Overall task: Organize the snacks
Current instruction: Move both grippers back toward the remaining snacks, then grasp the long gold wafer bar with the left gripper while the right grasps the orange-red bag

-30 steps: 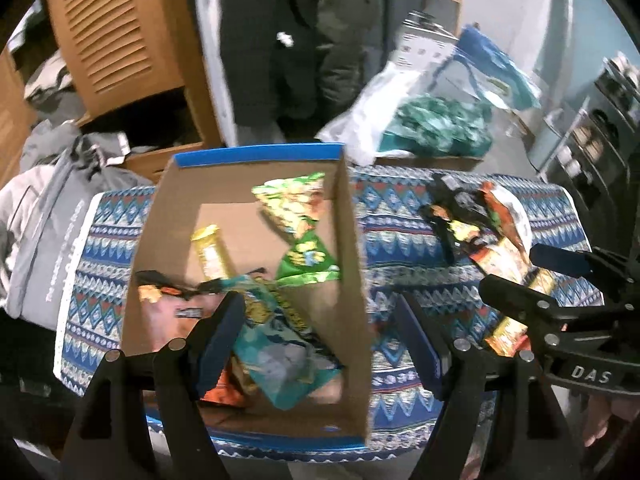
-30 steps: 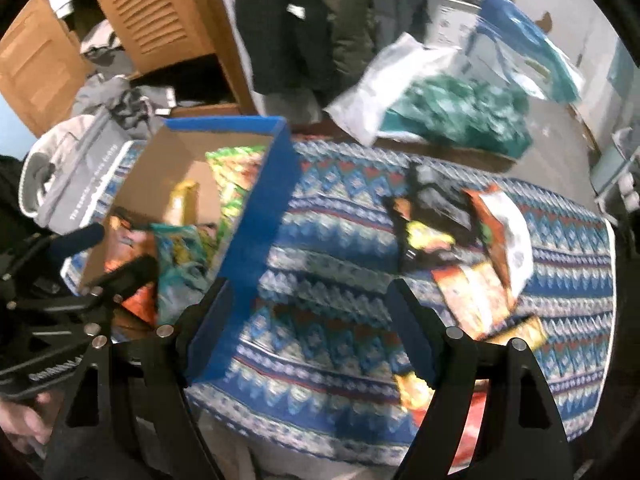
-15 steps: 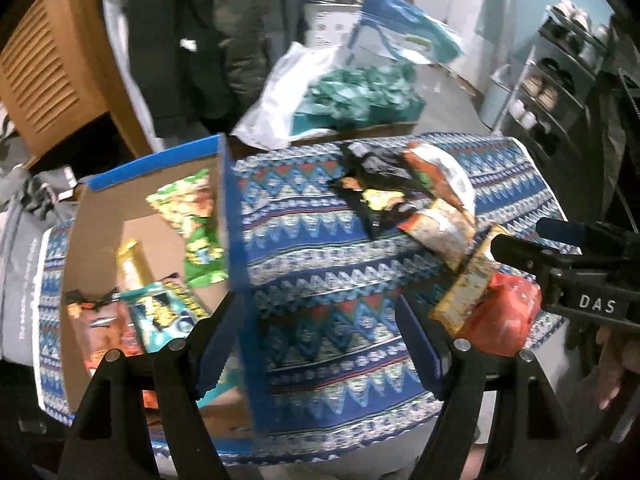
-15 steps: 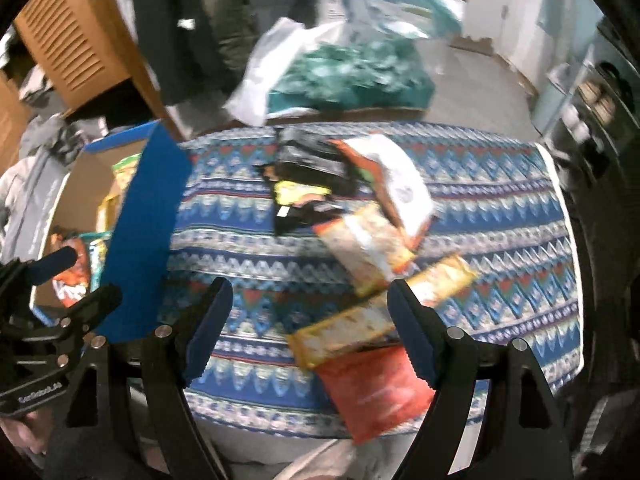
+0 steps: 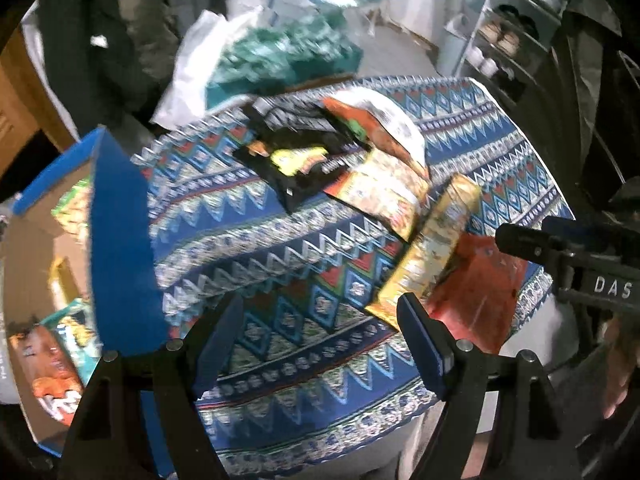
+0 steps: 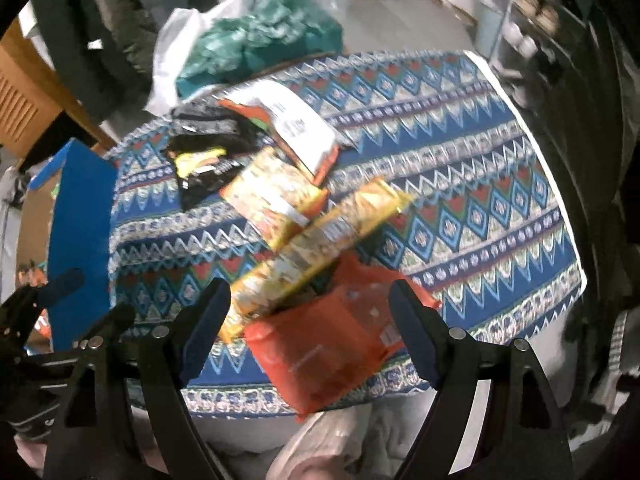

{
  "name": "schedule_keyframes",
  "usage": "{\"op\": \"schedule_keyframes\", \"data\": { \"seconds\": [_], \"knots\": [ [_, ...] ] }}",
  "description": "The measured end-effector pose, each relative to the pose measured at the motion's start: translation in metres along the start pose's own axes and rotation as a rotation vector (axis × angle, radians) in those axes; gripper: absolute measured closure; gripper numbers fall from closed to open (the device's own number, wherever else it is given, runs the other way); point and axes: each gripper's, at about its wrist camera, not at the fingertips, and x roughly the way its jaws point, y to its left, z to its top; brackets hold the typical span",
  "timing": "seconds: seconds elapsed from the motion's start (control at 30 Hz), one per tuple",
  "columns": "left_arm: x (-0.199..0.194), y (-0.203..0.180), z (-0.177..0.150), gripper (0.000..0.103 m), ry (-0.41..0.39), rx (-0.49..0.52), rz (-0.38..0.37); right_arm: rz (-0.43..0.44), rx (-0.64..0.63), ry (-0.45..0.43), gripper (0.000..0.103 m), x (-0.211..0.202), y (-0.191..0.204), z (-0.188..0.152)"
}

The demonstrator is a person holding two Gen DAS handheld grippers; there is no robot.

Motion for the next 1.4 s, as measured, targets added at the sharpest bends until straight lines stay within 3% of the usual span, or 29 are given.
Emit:
{"op": "schedule_keyframes", "data": {
  "seconds": [0.23, 0.83, 1.23, 1.4],
  "knots": [
    [0.022, -0.008, 0.004, 0.023, 0.013, -0.001, -0.012, -0.026, 0.094, 0.066, 0.022, 0.024, -0.022, -0.008],
    [0.073, -0.017, 0.022, 0.023, 0.1, -0.021, -0.034, -0.039, 0.196, 0.188, 0.022, 0.074, -0.038, -0.022],
    [0.097, -0.03, 0.027, 0.023, 0.161, -0.016, -0.054, -0.03, 0.11, 0.163, 0.024, 0.088, -0.051, -0.01],
    [0.1, -0.039, 0.032, 0.023, 0.16, 0.01, -0.064, -0.043, 0.117, 0.147, 0.026, 0.092, -0.075, 0.003]
  ]
}}
